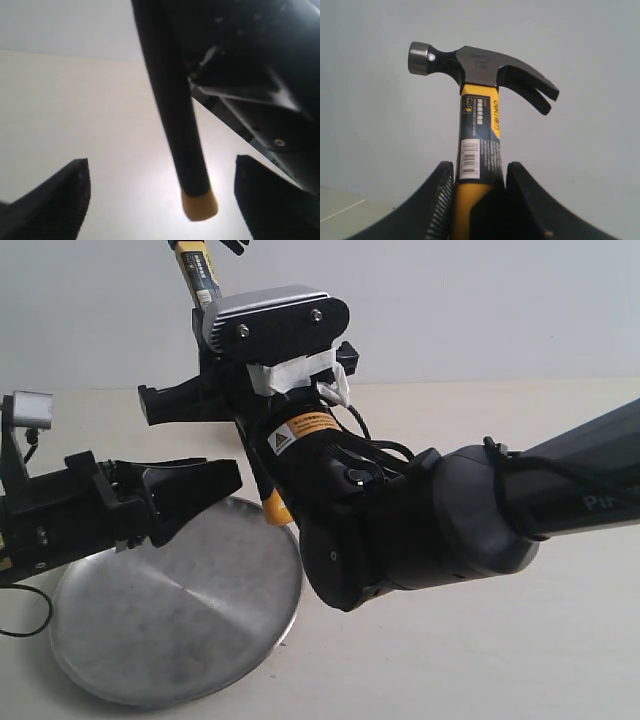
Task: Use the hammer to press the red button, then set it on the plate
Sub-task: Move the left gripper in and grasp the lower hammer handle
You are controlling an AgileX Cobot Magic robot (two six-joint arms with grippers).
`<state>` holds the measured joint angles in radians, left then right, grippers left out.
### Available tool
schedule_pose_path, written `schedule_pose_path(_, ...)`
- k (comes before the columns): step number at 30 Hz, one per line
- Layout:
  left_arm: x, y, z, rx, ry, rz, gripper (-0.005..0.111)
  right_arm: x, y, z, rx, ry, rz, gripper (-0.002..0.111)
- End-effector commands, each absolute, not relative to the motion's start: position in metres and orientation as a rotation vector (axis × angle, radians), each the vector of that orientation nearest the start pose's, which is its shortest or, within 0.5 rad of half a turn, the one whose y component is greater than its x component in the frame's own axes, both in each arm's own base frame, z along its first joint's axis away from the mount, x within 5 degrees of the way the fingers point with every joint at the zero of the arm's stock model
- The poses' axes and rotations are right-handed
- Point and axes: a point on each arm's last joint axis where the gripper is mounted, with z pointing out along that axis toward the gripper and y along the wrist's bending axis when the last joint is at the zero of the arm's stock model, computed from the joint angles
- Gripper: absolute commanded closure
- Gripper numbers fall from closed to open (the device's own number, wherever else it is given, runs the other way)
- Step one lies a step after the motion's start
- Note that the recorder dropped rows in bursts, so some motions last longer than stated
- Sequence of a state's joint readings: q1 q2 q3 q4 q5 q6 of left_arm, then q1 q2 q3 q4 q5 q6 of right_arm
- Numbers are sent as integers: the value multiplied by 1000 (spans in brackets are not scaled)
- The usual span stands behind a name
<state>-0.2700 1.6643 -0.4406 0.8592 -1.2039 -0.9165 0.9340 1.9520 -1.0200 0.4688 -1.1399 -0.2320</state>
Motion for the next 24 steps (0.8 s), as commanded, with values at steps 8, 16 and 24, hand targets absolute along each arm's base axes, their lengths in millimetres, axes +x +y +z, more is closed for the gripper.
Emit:
schedule_pose_path(8, 231, -148, 184, 291, 1682, -1255, 30, 270, 301, 238, -238, 1220, 509, 108)
schedule_pose_path(16, 238, -149, 176, 259, 1696, -1223, 30, 268, 303, 239, -207, 1223, 600, 108)
schedule_pose_path(24, 248, -157, 185, 292, 1655, -1255, 30, 265, 307, 240, -269, 1195, 619, 108)
